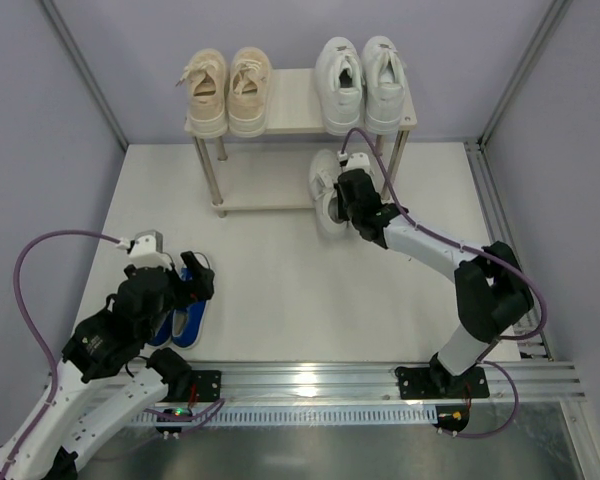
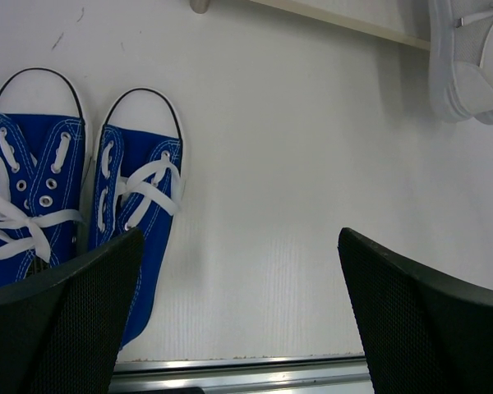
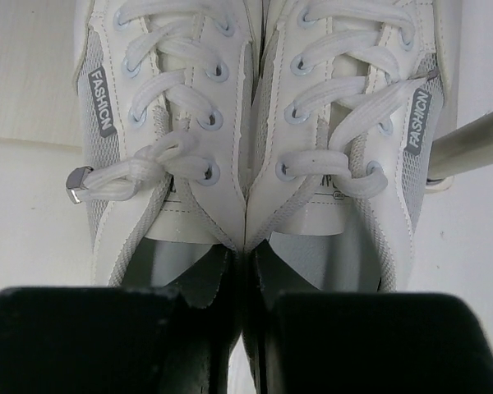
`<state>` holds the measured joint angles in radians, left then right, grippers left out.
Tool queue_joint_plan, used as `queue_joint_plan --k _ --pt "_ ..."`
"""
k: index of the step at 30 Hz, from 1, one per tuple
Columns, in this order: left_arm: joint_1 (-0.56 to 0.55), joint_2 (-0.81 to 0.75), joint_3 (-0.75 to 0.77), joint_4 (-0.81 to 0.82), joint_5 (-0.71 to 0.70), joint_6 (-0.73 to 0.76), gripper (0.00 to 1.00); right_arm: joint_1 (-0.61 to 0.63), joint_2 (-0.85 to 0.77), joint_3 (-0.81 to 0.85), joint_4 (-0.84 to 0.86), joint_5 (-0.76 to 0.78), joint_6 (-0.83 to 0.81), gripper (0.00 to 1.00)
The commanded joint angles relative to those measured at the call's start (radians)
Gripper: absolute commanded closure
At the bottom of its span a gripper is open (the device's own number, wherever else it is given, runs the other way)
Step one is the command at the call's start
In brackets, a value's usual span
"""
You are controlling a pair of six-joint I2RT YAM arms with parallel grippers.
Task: Place and organize the shoes onto the shoe shelf
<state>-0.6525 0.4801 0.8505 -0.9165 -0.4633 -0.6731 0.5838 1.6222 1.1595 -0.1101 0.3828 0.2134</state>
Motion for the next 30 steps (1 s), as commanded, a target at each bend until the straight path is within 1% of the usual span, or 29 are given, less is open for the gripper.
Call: queue_joint_plan --k 1,4,7,18,25,30 --pt "-0.002 -0.009 0.018 -0.010 -0.001 -0.016 0.00 -0.002 0.005 0.089 0.303 0.022 -0.061 0.96" --pt "-0.002 -0.012 0.022 -0.019 -0.003 -0.020 0.00 -0.005 0.028 0.101 0.354 0.028 -0.084 0.96" --pt "-0.002 -0.018 0.025 -0.027 -0.006 -0.023 0.00 -0.010 0.048 0.132 0.363 0.019 -0.094 0.96" --pt "-0.002 -0.032 0.033 -0.035 -0.014 -0.023 0.00 -0.053 0.139 0.249 0.323 0.010 -0.086 0.96" --pt "-0.002 -0.035 0.047 -0.044 -0.017 -0.025 0.00 -0.079 0.163 0.259 0.306 0.025 -0.060 0.96" --pt "-0.002 -0.034 0.053 -0.050 -0.018 -0.025 0.00 -0.082 0.156 0.226 0.314 0.048 -0.060 0.96"
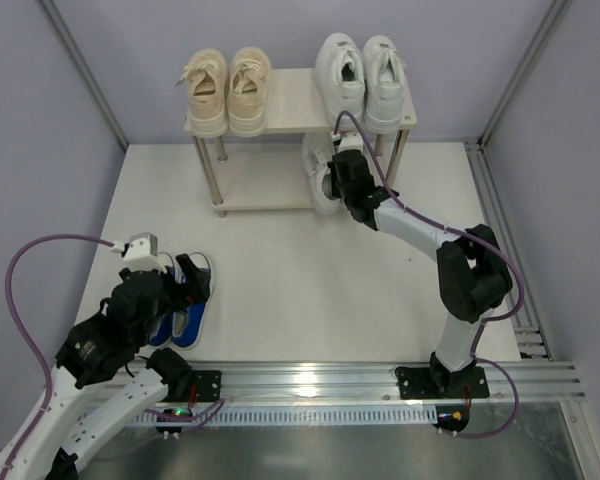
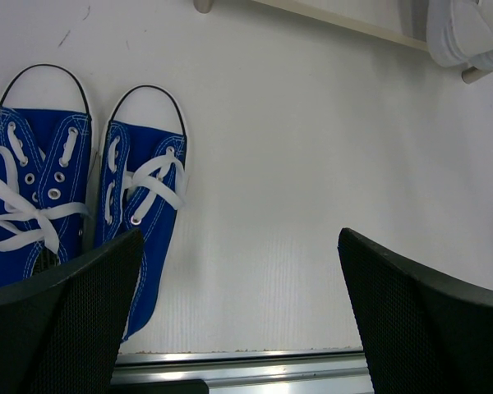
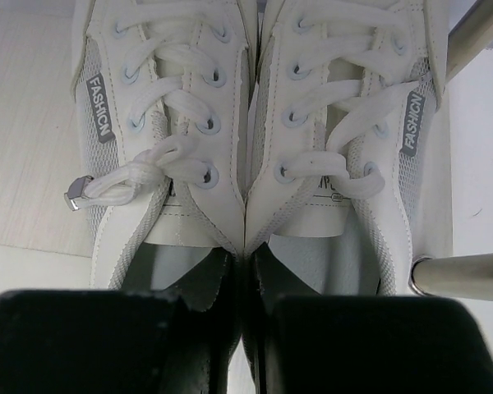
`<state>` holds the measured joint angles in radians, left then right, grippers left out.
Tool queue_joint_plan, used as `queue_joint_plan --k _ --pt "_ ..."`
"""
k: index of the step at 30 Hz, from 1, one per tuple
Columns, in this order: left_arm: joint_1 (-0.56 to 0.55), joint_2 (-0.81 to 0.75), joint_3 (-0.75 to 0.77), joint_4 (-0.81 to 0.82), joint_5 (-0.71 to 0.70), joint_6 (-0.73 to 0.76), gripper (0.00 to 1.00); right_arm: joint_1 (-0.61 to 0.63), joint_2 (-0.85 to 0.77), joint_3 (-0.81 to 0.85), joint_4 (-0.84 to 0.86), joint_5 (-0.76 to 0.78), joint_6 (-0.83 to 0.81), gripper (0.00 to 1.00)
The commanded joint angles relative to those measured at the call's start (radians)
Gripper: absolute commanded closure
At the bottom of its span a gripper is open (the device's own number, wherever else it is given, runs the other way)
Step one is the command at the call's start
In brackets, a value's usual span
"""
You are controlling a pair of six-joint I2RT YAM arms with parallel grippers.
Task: Place and organize the shoes onto the shoe shelf
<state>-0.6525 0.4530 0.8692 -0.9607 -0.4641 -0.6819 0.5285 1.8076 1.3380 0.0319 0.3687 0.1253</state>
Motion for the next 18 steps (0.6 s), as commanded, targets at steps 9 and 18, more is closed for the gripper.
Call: queue_joint_plan --k 9,18 --pt "-0.002 -0.002 0.040 -0.007 -0.013 -0.016 0.00 -0.062 -0.037 -0.023 0.198 0.030 0.046 0.96" --pt "-0.002 0.018 0.030 0.004 -0.015 -0.010 0.00 -0.108 -0.025 -0.071 0.232 -0.034 0.054 0.96"
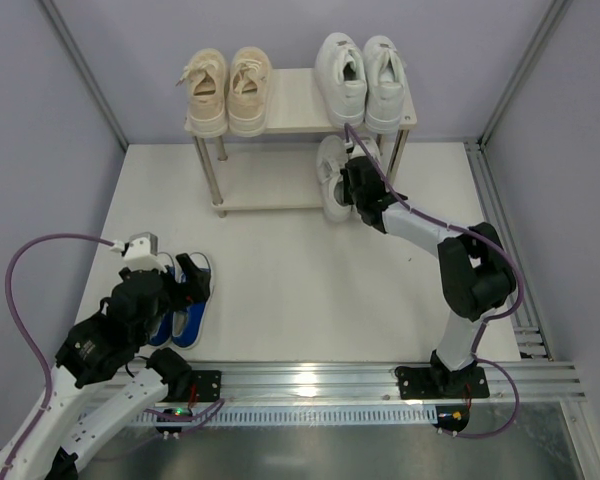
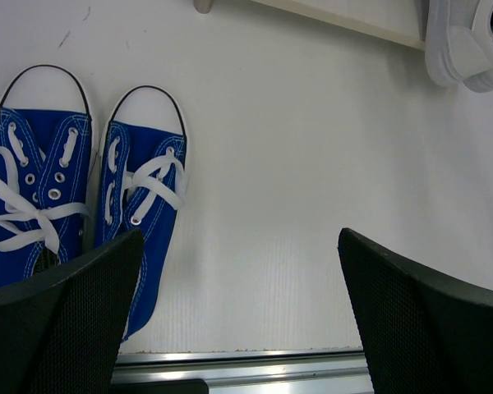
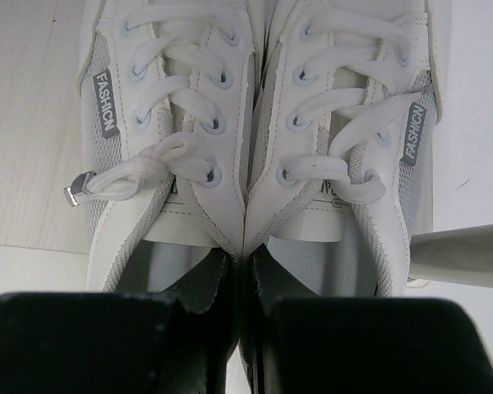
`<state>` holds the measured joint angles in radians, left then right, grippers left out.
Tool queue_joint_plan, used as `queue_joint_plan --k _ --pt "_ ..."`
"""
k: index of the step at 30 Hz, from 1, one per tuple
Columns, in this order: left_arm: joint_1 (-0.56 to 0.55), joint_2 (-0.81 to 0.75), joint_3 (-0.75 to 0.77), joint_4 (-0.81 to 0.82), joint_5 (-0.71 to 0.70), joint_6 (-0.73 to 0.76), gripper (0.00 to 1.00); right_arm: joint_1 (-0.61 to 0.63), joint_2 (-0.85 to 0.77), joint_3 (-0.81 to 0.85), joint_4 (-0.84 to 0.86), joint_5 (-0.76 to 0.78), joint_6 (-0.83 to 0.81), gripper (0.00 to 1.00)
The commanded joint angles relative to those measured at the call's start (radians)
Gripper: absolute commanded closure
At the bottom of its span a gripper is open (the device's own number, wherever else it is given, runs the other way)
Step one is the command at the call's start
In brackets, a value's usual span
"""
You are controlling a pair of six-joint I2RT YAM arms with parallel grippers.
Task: Place and organize the shoes onto the shoe shelf
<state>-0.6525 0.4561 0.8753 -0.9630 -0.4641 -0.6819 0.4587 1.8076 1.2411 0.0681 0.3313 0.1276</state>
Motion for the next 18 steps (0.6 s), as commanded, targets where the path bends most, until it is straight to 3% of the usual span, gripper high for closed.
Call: queue_joint_plan --k 1,14,18 --pt "-0.002 0.019 0.025 0.006 -0.013 -0.007 0.00 -0.041 -0.021 0.026 0.199 -0.001 0.053 0.96" --pt "-0.002 0.021 0.027 0.006 -0.019 -0.007 0.00 -0.051 -0.007 0.049 0.208 -0.043 0.066 0.96" --pt "-0.002 0.015 0.025 0.003 -0.019 -0.008 0.00 -0.051 0.002 0.061 0.193 -0.043 0.069 0.73"
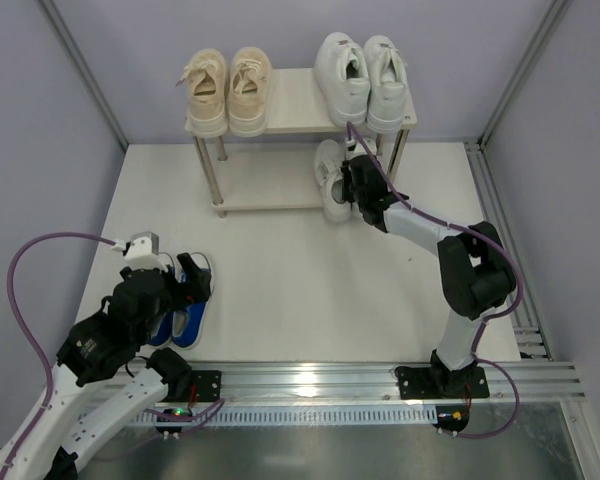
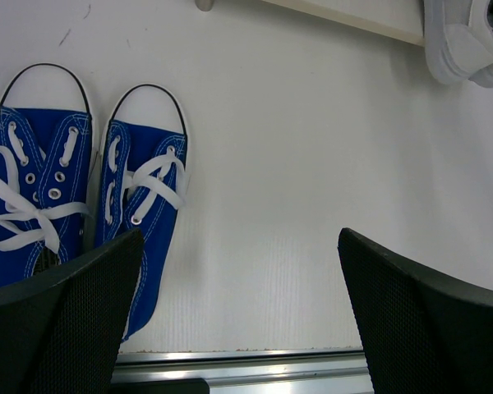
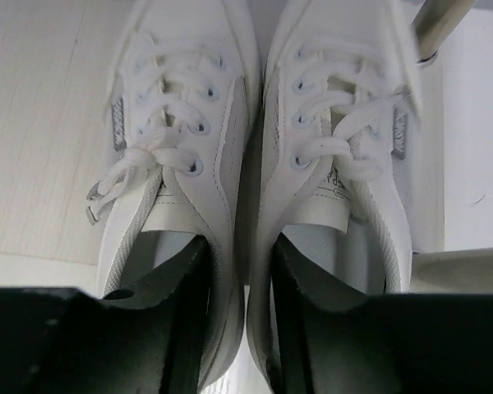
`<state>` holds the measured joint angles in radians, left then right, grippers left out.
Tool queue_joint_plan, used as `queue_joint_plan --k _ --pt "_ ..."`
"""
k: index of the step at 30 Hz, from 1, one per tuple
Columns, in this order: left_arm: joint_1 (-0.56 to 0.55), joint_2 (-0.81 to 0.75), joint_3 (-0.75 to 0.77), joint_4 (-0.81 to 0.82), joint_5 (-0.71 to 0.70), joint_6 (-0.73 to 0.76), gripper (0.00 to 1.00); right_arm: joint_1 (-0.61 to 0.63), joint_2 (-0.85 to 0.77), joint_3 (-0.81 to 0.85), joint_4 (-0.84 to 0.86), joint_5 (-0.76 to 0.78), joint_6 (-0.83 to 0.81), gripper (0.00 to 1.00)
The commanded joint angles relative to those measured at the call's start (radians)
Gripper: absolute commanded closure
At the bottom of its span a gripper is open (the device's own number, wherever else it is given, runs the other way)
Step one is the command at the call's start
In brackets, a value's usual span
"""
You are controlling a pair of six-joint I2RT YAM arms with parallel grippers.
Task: Place and organize the shoes onto the shoe shelf
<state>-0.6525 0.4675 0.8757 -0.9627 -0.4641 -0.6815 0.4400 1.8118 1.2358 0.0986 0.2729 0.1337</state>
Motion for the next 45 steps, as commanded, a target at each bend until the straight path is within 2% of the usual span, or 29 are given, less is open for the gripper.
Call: queue_joint_plan --k 1,4,7,14,24,28,30,32,33,35,37,39,41,45 --pt "-0.002 0.003 0.026 0.002 -0.019 -0.010 0.00 -0.030 -0.002 0.067 0.165 0.011 0.063 0.60" --pt "-0.002 -0.001 0.025 0.001 -0.024 -0.012 0.00 -0.030 -0.015 0.056 0.179 -0.011 0.064 0.38" --pt "-0.002 0.000 0.025 0.002 -0.025 -0.012 0.00 -0.030 -0.043 0.025 0.210 -0.018 0.069 0.31" --pt "-0.002 0.003 0.025 0.002 -0.024 -0.010 0.00 -0.029 -0.112 -0.067 0.266 -0.044 0.069 0.28" --pt "-0.002 0.002 0.034 0.002 -0.038 -0.003 0.00 -0.014 -0.215 -0.263 0.467 -0.124 0.067 0.24" --pt "-0.002 0.005 0.036 0.015 -0.039 -0.001 0.00 0.015 -0.296 -0.372 0.506 -0.126 0.064 0.24" --pt "-0.002 0.016 0.036 0.027 -0.036 0.010 0.00 0.068 -0.353 -0.416 0.510 -0.088 0.041 0.23" --pt "-0.002 0.058 0.054 0.024 -0.039 0.022 0.00 0.127 -0.457 -0.473 0.478 -0.026 0.011 0.23" --pt "-0.002 0.084 0.084 0.001 -0.045 0.026 0.00 0.197 -0.494 -0.492 0.466 0.062 -0.006 0.23" --pt "-0.002 0.181 0.124 -0.043 -0.111 0.033 0.00 0.276 -0.606 -0.538 0.403 0.136 -0.031 0.23" --pt "-0.001 0.259 0.192 -0.105 -0.169 0.065 0.00 0.351 -0.682 -0.596 0.372 0.186 0.012 0.23" --pt "0.017 0.420 0.247 -0.180 -0.203 0.118 0.00 0.391 -0.788 -0.630 0.303 0.209 0.047 0.23" --pt "0.057 0.587 0.345 -0.234 -0.153 0.154 0.00 0.446 -0.883 -0.680 0.242 0.250 0.102 0.23" --pt "0.189 0.710 0.434 -0.265 -0.067 0.230 0.00 0.500 -0.991 -0.730 0.133 0.259 0.176 0.23"
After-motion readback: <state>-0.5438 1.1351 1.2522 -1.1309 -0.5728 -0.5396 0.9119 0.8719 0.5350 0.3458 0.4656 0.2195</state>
